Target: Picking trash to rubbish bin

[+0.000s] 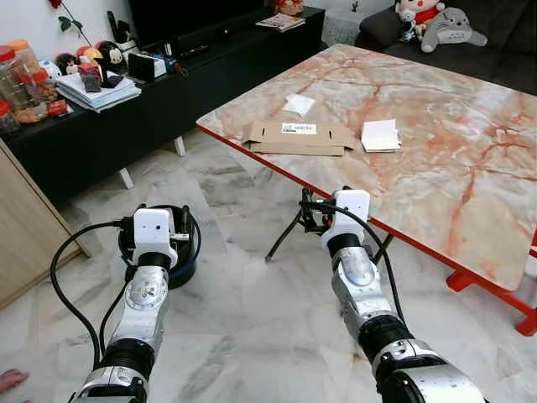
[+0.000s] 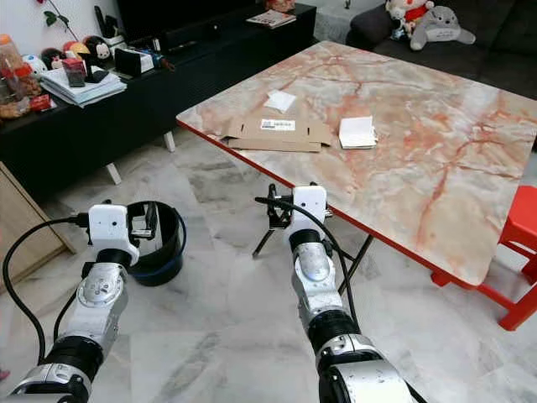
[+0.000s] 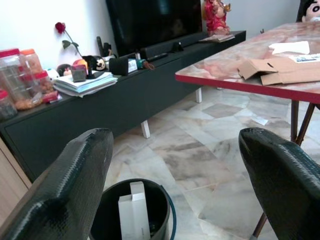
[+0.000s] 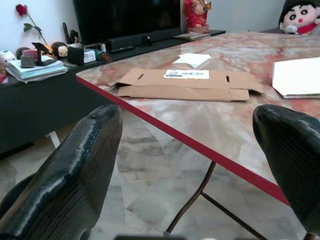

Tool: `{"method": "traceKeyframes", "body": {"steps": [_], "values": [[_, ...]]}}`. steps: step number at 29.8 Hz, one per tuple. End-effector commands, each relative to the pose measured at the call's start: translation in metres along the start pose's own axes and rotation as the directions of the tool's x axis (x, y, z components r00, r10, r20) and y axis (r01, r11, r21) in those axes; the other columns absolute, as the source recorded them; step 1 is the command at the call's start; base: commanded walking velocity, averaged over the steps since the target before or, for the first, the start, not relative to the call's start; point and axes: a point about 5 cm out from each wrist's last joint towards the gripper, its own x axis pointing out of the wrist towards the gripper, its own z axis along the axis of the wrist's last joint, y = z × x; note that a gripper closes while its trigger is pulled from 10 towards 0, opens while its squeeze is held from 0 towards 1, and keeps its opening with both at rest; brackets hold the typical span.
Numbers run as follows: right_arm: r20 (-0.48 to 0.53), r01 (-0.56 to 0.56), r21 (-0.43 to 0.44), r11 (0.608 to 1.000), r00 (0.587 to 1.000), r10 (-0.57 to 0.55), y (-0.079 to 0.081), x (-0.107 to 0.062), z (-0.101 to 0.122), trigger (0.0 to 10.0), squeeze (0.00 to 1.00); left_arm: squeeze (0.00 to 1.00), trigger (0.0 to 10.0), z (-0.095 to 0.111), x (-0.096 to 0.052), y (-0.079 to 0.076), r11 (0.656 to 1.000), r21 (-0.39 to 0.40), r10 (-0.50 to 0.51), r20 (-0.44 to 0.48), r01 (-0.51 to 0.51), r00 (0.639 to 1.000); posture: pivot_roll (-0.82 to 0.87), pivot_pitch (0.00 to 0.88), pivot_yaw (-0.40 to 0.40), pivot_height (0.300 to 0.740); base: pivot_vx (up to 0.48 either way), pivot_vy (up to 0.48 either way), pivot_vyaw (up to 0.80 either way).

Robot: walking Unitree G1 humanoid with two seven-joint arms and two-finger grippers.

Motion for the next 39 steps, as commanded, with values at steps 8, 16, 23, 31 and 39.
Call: {"method": "traceKeyframes", "body": {"steps": [8,16,23,31,39], "values": [[-0.004,-0.010,-0.007,1.000,1.000,0.010,0.0028,0.0028,0.0023,10.0,0.00,0.00,10.0,0.0047,0.0035,-0.0006,1.000,0.002,-0.008,0.016,0.008,1.000,-0.04,0.002,0.016,0.740,0.000,0.110,-0.80],[-0.003,-0.010,-0.006,1.000,1.000,0.010,0.0036,0.0025,0.0021,10.0,0.00,0.00,10.0,0.0047,0.0035,-0.0014,1.000,0.004,-0.016,0.016,0.016,1.000,-0.04,0.000,0.020,0.740,0.000,0.000,-0.80],[-0.007,-0.013,-0.007,1.000,1.000,0.013,0.0044,0.0020,0.0011,10.0,0.00,0.00,10.0,0.0046,0.0035,-0.0013,1.000,0.005,-0.017,0.015,0.017,1.000,-0.04,0.000,0.021,0.740,0.000,0.000,-0.80],[0.000,-0.016,-0.004,1.000,1.000,0.016,0.0052,0.0017,0.0014,10.0,0.00,0.00,10.0,0.0050,0.0037,-0.0016,1.000,0.006,-0.027,0.015,0.027,1.000,-0.04,0.000,0.022,0.740,0.000,0.000,-0.70],[0.007,-0.024,0.009,1.000,1.000,0.024,0.0063,0.0016,0.0021,10.0,0.00,0.00,10.0,0.0064,0.0042,-0.0040,1.000,0.000,-0.031,0.021,0.031,0.999,-0.04,0.000,0.022,0.740,0.000,0.000,0.00]]}}
